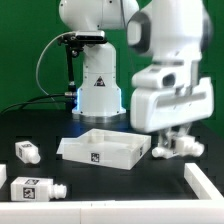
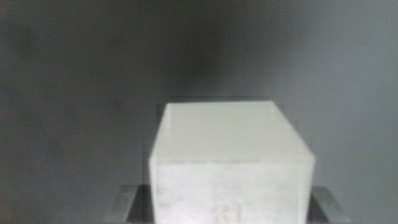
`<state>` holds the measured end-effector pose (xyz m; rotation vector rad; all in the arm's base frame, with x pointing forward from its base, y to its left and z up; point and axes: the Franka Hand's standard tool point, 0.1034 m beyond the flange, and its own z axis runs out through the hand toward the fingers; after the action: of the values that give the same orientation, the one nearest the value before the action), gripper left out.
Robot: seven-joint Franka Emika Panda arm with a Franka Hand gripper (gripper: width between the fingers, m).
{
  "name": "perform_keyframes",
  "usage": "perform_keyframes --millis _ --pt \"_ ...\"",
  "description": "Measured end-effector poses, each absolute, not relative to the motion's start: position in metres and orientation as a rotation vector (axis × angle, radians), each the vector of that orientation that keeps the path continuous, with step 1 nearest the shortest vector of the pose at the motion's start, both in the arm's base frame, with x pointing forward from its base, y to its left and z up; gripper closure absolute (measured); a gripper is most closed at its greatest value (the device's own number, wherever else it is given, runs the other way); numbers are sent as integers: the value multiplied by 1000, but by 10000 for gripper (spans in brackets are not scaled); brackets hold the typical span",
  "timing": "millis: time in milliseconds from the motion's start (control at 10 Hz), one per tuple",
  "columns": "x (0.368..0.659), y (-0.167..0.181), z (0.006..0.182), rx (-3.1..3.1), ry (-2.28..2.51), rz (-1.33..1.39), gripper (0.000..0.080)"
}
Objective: Assemble one leg
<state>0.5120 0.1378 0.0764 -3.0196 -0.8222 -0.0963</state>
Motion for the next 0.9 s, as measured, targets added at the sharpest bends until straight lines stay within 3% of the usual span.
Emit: perform_keyframes --millis 400,600,900 --pt "509 152 76 -3029 -787 -90 535" --pt "483 176 59 -3027 -728 -82 535" --pt "463 193 18 -3006 -727 -91 535"
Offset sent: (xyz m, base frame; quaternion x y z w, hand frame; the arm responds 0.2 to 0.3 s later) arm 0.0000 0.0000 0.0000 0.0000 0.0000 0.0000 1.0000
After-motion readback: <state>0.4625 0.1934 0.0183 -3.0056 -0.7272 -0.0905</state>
